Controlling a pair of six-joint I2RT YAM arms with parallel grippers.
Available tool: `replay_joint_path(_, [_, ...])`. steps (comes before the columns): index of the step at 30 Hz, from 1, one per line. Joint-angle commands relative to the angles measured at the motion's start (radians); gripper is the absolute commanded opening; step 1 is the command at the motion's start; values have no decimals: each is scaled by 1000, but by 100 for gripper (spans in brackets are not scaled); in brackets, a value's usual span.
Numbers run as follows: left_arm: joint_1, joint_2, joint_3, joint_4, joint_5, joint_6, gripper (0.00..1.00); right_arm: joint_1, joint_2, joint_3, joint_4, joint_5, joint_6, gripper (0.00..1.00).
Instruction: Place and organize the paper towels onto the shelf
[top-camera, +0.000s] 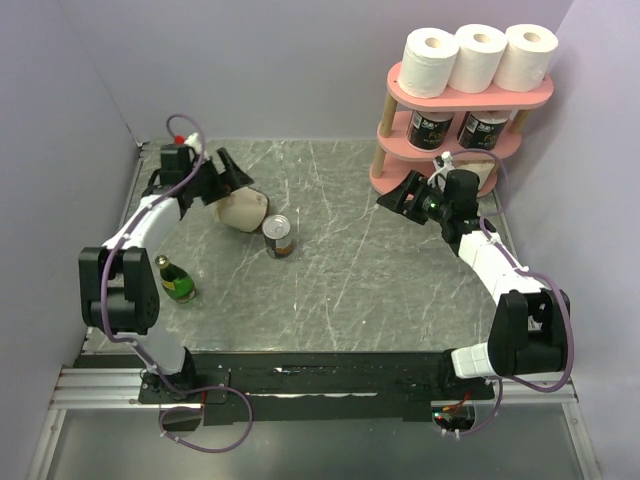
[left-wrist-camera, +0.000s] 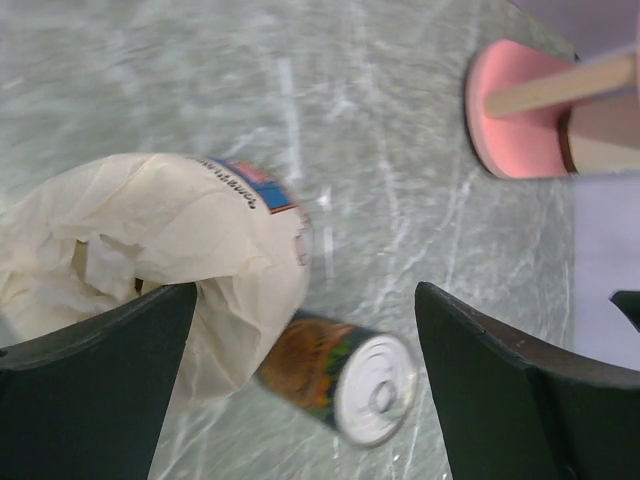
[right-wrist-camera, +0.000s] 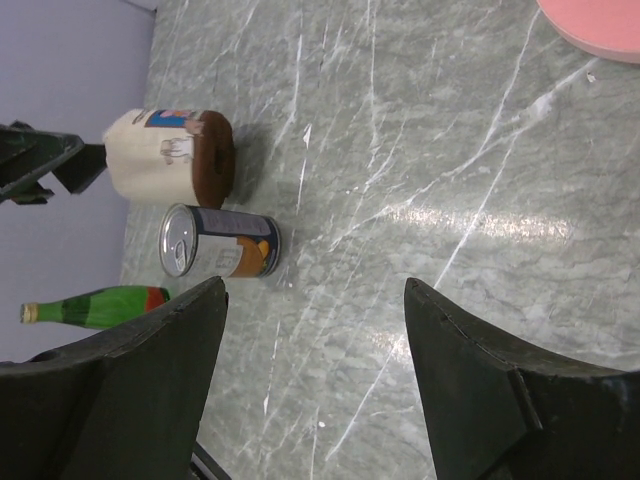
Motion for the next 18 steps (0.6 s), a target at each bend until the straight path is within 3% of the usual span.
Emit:
replay_joint_path(1, [-106, 40, 123, 26, -44, 6, 96, -9, -48, -9, 26, 2, -17, 79])
replay_joint_path(6, [-180, 112, 225, -17, -59, 24, 96, -12, -52, -9, 22, 2, -23, 79])
replay_joint_path(12, [-210, 63, 278, -60, -119, 29, 96, -13, -48, -8, 6, 15, -29, 79])
replay_joint_path(18, [-219, 116, 364, -248, -352, 32, 96, -15, -51, 0, 3, 9, -28, 79])
